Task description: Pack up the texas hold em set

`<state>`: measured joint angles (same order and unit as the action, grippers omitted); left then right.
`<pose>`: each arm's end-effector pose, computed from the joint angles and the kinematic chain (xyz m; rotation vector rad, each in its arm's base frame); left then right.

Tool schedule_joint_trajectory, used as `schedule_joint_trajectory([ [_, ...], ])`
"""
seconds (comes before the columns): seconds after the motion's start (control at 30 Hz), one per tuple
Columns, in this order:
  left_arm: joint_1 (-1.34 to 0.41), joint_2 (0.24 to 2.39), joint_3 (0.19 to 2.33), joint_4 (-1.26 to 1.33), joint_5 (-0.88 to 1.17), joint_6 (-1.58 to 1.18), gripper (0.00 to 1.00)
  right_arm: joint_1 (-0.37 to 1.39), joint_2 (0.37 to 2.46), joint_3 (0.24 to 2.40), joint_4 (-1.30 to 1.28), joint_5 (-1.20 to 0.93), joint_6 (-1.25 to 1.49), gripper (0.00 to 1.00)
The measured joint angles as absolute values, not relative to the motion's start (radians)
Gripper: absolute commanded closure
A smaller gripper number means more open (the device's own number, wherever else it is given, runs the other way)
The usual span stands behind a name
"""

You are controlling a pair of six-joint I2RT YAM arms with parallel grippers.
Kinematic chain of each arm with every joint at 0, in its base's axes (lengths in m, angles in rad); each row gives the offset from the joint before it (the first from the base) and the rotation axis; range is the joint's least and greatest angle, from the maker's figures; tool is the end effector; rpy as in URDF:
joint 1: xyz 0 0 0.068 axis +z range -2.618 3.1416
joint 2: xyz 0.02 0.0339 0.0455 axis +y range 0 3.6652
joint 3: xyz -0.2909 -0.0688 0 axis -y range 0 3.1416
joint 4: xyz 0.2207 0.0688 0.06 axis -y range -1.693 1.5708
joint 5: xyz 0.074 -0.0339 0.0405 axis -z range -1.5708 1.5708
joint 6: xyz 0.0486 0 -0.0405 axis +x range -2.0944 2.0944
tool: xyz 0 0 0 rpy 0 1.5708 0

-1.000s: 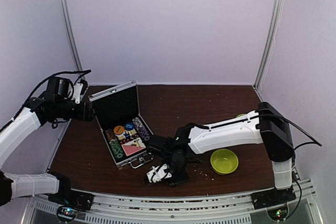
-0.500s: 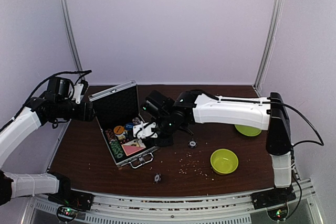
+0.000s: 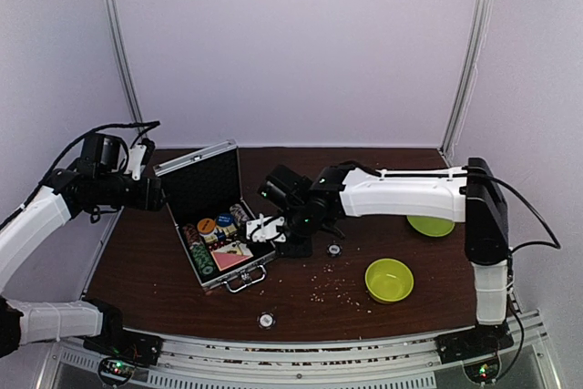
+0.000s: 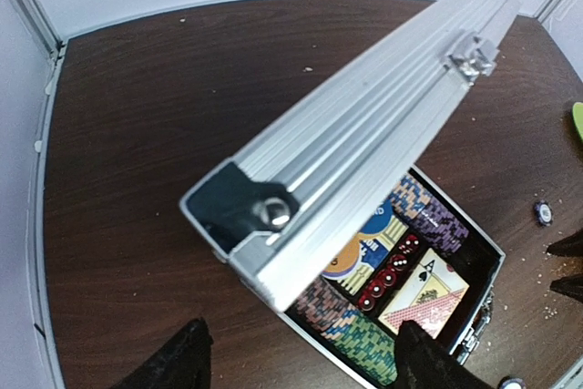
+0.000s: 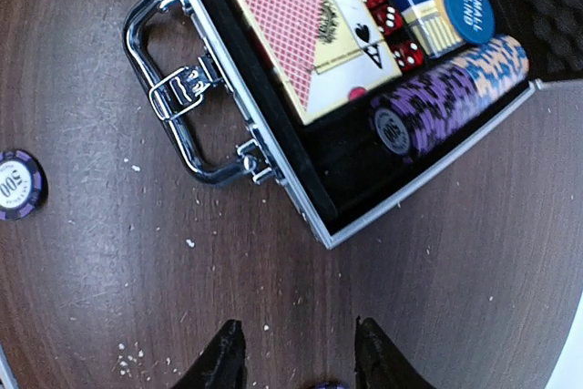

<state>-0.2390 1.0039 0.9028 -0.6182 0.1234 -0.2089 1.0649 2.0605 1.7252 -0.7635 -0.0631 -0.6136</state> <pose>0.1748 -0.0487 0.3158 0.0995 2.3097 -0.3719 0.2109 0.3870 0.2451 -2.0127 1.7794 0.2272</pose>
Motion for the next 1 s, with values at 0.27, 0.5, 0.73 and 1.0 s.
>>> schedule_joint_trajectory([
  [0.27, -0.305, 0.956, 0.933, -0.633, 0.168, -0.181, 0.36, 0.908, 1.802, 1.559, -0.743, -0.165, -0.547, 0.51],
  [0.5, -0.623, 1.015, 1.171, -0.75, 0.136, -0.162, 0.38, 0.709, 1.578, 1.326, -0.714, -0.25, -0.518, 0.49],
  [0.73, -0.917, 1.239, 1.285, -0.841, 0.086, -0.154, 0.38, 0.563, 1.37, 1.127, -0.649, -0.327, -0.474, 0.39],
  [1.0, -1.067, 1.541, 1.303, -0.934, 0.04, -0.136, 0.3, 0.423, 1.227, 0.97, -0.559, -0.41, -0.429, 0.33],
])
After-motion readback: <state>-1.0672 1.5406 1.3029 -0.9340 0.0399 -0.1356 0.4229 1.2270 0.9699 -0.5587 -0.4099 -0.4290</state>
